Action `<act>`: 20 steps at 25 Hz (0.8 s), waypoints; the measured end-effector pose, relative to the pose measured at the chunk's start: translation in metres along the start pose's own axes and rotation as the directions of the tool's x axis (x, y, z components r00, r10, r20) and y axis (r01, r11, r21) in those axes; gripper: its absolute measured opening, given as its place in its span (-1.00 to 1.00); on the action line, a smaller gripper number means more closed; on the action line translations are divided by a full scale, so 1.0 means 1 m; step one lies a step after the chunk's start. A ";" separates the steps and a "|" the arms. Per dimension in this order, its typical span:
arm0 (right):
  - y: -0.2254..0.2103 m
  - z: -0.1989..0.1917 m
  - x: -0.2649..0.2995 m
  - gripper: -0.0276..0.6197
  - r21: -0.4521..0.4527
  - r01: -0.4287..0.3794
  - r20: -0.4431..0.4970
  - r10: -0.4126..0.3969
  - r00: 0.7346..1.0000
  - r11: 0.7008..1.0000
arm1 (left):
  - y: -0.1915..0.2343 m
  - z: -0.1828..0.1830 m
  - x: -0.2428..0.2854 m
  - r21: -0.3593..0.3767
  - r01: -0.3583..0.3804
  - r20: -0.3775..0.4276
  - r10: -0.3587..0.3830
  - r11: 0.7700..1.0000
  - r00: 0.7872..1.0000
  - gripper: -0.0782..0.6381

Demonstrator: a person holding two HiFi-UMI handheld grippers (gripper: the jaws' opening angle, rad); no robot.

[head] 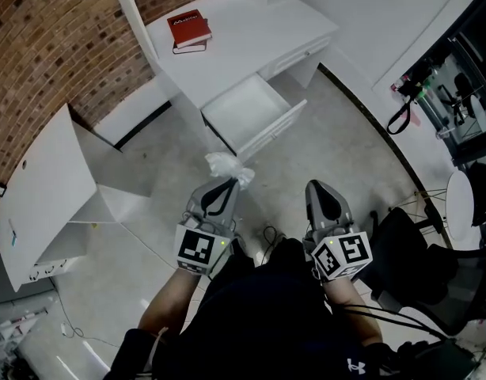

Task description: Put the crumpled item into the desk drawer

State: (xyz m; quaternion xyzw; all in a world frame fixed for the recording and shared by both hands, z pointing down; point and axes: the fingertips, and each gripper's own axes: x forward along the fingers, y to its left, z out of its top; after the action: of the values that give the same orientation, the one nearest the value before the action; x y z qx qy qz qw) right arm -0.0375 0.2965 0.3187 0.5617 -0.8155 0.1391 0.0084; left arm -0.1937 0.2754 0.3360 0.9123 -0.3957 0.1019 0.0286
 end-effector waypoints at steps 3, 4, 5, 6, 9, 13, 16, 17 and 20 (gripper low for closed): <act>0.002 -0.001 0.005 -0.91 0.007 0.018 -0.003 -0.018 1.000 1.000 | 0.010 -0.003 0.000 0.000 0.007 -0.008 -0.007 1.000 1.000 -0.76; 0.002 -0.001 0.007 -0.91 0.008 0.022 -0.004 -0.022 1.000 1.000 | 0.012 -0.003 0.001 0.000 0.008 -0.011 -0.008 1.000 1.000 -0.76; 0.002 -0.001 0.009 -0.91 0.011 0.024 -0.005 -0.024 1.000 1.000 | 0.014 -0.004 0.002 0.000 0.009 -0.014 -0.009 1.000 1.000 -0.76; 0.001 -0.002 0.011 -0.91 0.015 0.027 -0.005 -0.027 1.000 1.000 | 0.016 -0.005 0.004 0.002 0.010 -0.018 -0.010 1.000 1.000 -0.76; -0.008 -0.008 0.021 -0.91 0.030 0.028 -0.014 -0.028 1.000 0.999 | 0.021 -0.010 0.015 0.010 0.012 -0.036 -0.012 1.000 0.999 -0.76; -0.027 -0.011 0.040 -0.91 0.050 0.014 -0.025 -0.013 1.000 0.999 | 0.028 -0.015 0.038 0.005 0.002 -0.060 -0.002 1.000 0.998 -0.76; -0.045 -0.011 0.060 -0.91 0.070 0.002 -0.030 0.000 1.000 0.998 | 0.035 -0.017 0.060 -0.010 -0.017 -0.080 0.016 1.000 0.997 -0.76; -0.052 -0.010 0.068 -0.91 0.073 -0.005 -0.029 0.007 1.000 0.997 | 0.038 -0.018 0.068 -0.010 -0.023 -0.085 0.022 1.000 0.996 -0.76; -0.072 -0.005 0.094 -0.91 0.081 -0.034 -0.027 0.036 0.999 0.996 | 0.049 -0.018 0.095 0.006 -0.042 -0.100 0.043 0.999 0.994 -0.76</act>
State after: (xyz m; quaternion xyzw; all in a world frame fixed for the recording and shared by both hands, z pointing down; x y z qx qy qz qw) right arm -0.0063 0.1879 0.3550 0.5450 -0.8189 0.1798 -0.0051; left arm -0.1686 0.1760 0.3724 0.8974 -0.4129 0.1489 0.0443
